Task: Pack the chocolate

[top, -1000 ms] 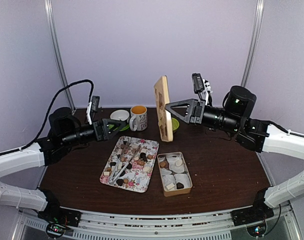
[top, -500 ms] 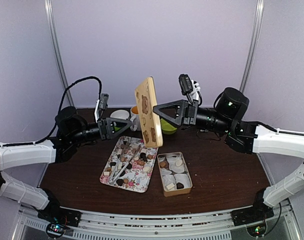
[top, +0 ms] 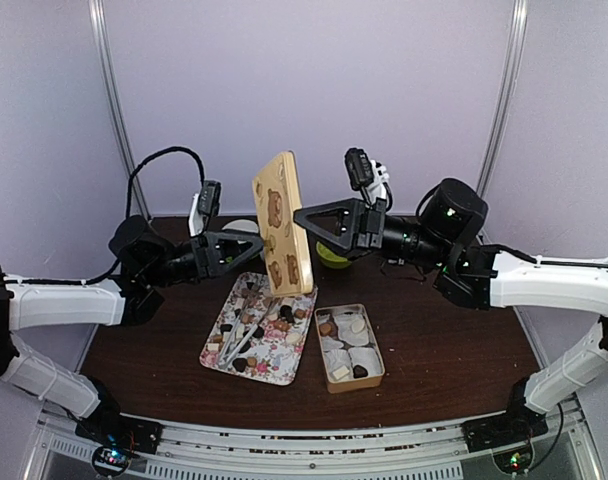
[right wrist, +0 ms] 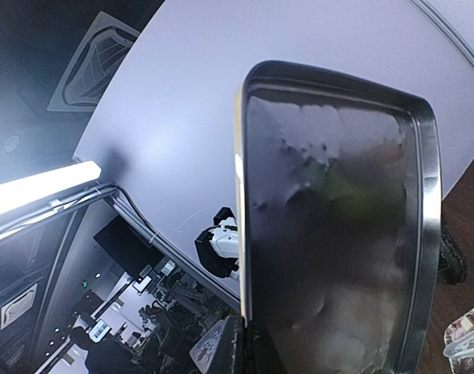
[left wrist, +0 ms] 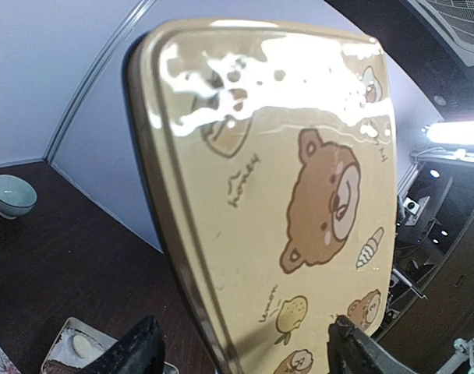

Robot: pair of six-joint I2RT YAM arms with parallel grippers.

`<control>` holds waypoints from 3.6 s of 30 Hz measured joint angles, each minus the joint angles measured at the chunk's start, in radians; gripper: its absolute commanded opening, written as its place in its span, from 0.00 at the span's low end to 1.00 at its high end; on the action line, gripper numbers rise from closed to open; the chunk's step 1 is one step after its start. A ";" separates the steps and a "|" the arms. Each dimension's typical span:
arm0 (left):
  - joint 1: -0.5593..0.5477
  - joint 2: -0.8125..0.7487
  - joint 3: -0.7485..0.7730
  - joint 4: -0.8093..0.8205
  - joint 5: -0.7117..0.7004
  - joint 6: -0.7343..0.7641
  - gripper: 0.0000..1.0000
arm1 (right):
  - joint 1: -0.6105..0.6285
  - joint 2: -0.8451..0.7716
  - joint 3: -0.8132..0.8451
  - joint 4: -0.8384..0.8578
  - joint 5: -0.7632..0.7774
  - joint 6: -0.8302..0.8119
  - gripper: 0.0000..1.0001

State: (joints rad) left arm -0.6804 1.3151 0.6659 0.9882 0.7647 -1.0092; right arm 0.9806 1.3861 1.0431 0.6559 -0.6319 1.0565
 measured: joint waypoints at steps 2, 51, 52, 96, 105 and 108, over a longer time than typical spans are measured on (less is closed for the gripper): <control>-0.003 0.011 0.000 0.007 0.006 -0.006 0.66 | 0.000 0.011 0.000 0.033 -0.001 0.015 0.00; -0.121 0.341 0.046 -0.078 -0.051 -0.060 0.22 | -0.203 -0.146 -0.443 -0.209 0.071 -0.206 0.12; -0.134 0.354 0.047 -0.091 -0.072 -0.058 0.24 | -0.211 -0.138 -0.457 -0.203 0.058 -0.205 0.13; -0.283 0.566 0.065 -0.233 -0.289 -0.090 0.26 | -0.259 0.026 -0.547 -0.340 0.039 -0.370 0.29; -0.283 0.566 0.098 -0.291 -0.307 -0.064 0.27 | -0.259 0.021 -0.477 -0.507 0.119 -0.448 0.38; -0.283 0.566 0.108 -0.317 -0.316 -0.048 0.27 | -0.259 0.005 -0.461 -0.567 0.156 -0.471 0.43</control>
State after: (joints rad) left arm -0.9630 1.8812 0.7734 0.6712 0.4484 -1.0576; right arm 0.7212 1.3911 0.5819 0.0887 -0.4759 0.5858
